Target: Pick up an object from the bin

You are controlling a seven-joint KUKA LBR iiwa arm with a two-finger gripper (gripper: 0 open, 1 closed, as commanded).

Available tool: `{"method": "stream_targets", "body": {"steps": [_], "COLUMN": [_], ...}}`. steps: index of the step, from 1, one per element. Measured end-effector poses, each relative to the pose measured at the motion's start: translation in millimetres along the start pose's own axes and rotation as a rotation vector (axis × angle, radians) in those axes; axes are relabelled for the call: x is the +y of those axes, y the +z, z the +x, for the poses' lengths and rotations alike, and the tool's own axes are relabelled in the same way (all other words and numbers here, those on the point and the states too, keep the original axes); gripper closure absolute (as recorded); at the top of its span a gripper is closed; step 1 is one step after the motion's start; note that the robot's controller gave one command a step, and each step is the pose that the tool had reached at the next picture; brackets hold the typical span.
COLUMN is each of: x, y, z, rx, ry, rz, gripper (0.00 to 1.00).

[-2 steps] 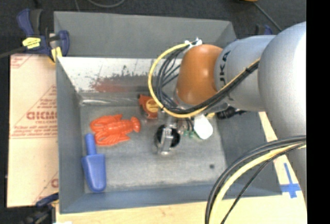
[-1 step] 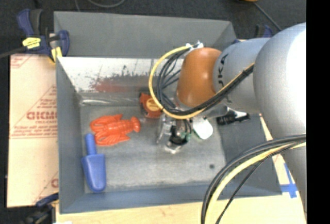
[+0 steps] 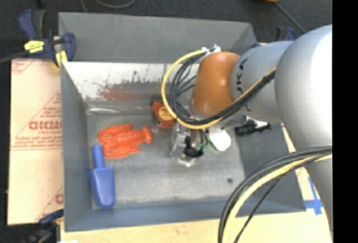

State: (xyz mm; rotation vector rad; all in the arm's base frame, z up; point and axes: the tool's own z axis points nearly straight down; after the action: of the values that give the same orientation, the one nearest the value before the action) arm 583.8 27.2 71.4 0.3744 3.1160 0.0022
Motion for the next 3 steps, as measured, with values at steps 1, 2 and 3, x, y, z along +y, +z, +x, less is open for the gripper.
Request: {"method": "stream_targets", "body": {"steps": [1,2,3], "x": [-2.1,-37.6,-37.7], "y": [-49.3,-155.9,-155.1], "z": [-7.7,11.4,12.0], "rx": [0.007,-0.002,0.0], "ry": [0.002,0.04,0.04], "rz": [0.002,0.001,0.002], "gripper": [1.0,0.0,0.0]}}
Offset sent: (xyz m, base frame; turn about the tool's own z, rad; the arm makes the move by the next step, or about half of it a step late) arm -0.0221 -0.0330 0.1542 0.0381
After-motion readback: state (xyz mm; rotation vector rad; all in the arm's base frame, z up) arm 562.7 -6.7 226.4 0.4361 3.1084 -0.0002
